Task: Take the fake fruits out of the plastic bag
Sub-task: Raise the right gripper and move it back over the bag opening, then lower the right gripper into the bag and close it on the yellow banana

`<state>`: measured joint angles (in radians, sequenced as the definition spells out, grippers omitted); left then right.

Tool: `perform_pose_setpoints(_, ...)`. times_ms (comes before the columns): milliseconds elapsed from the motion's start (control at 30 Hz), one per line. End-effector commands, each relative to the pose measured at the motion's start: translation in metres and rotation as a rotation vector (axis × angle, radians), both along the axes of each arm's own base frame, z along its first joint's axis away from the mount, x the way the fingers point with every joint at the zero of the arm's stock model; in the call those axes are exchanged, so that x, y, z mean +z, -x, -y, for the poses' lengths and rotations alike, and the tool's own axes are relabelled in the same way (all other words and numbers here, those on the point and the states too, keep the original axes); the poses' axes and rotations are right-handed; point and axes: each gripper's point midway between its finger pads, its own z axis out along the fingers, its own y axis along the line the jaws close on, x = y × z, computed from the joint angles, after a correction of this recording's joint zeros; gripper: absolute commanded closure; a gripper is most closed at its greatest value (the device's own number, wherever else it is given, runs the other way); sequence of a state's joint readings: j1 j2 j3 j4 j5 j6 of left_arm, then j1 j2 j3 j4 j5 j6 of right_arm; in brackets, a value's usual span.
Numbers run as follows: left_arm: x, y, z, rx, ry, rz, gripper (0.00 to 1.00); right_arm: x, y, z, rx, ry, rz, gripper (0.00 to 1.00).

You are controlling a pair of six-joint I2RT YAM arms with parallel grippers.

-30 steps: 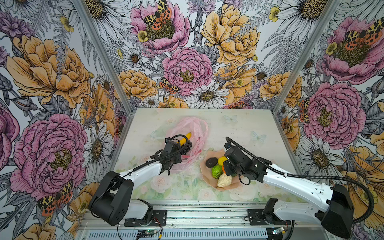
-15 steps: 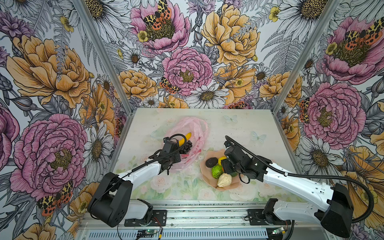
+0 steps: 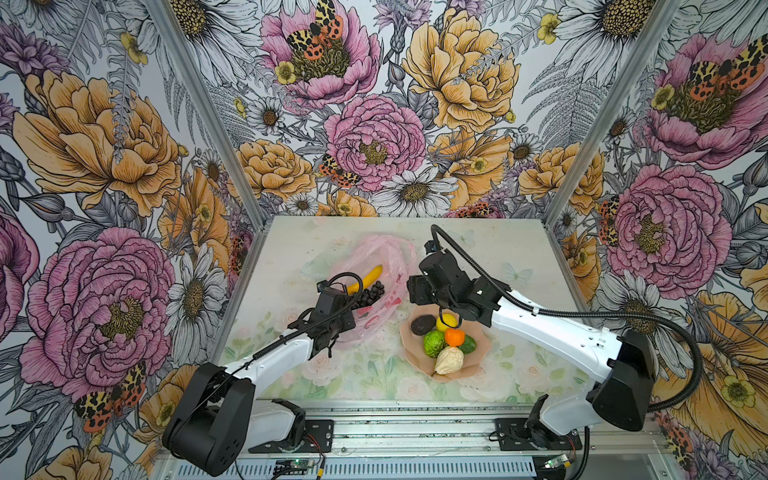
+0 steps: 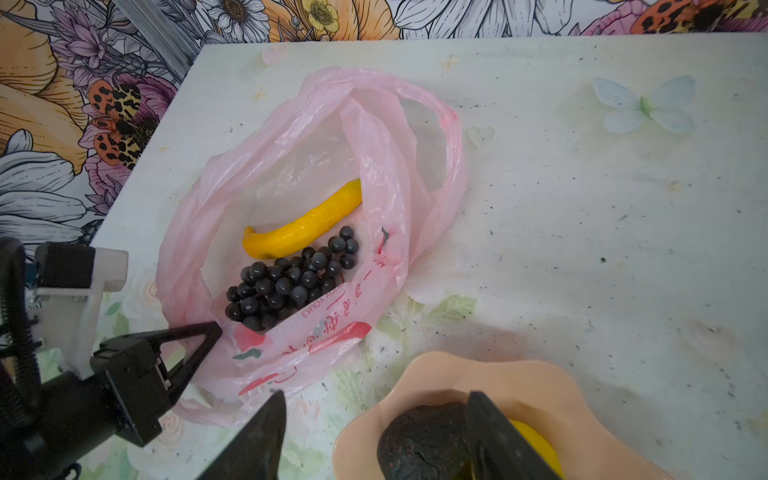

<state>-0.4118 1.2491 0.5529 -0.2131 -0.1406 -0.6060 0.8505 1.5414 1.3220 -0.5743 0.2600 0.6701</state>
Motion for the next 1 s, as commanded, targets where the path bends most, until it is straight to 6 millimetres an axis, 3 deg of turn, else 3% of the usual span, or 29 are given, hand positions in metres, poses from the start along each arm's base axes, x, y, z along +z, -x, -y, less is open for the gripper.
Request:
perform_pose_setpoints(0,0.004,-0.003,0.004,0.006,0.053,0.024,1.0,-0.004,-0.015,-0.034,-0.055,-0.144,-0.041,0.29)
perform_pose_setpoints(233,0.005,-0.007,0.007,-0.005,0.066,0.034,1.0,-0.031,-0.055,-0.097,-0.072,-0.268,-0.098,0.29)
perform_pose_setpoints(400,0.002,-0.005,0.006,-0.005,0.067,0.034,1.0,-0.071,-0.087,-0.118,-0.12,-0.306,-0.176,0.31)
perform_pose_setpoints(700,0.003,-0.008,0.008,-0.012,0.081,0.047,1.0,-0.124,-0.118,-0.128,-0.206,-0.309,-0.232,0.31)
perform_pose_setpoints(833,0.002,-0.008,0.008,-0.012,0.081,0.046,1.0,-0.134,-0.125,-0.133,-0.213,-0.302,-0.224,0.29)
perform_pose_setpoints(967,0.0,-0.008,0.008,-0.015,0.076,0.041,1.0,-0.15,-0.144,-0.125,-0.243,-0.317,-0.252,0.29)
